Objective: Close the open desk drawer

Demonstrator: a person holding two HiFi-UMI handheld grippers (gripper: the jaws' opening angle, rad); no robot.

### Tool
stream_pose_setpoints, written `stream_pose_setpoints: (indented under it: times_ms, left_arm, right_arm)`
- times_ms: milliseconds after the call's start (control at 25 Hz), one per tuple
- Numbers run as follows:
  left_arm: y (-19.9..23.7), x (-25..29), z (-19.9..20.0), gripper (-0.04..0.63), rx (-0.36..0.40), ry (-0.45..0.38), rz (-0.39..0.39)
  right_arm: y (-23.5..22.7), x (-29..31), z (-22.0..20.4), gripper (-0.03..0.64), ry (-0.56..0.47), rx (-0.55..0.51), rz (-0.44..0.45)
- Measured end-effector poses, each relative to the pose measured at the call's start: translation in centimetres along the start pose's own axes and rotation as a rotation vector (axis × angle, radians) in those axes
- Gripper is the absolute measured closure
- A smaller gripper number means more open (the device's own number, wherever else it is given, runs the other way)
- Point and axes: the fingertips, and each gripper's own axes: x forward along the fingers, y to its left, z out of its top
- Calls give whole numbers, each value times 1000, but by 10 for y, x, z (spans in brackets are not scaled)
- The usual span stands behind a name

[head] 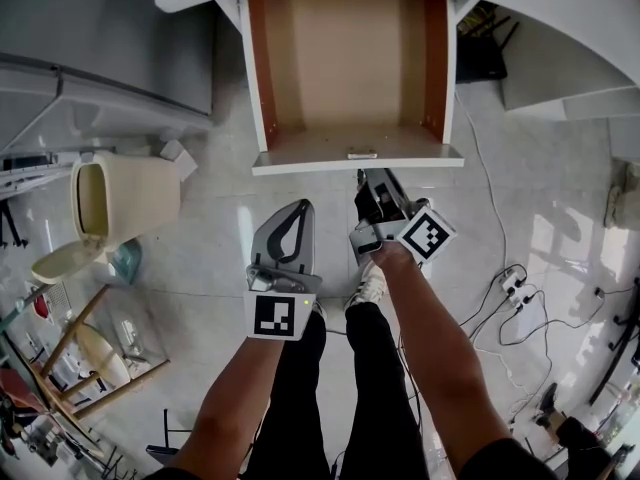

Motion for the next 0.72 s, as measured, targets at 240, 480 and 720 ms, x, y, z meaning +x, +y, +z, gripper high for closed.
stream_pose_setpoints:
  times_ms: [240,480,720]
  left_arm:
    - [-3,4,3,588,-23,5,5]
    - [0,1,10,588,-23,8,7]
    - [6,1,14,588,-23,11,8]
  right_arm:
    - [5,0,-1,563,11,1,-9]
    - [14,-2,4,565,-17,25,-16]
    - [28,0,12,566,-48,39,-1]
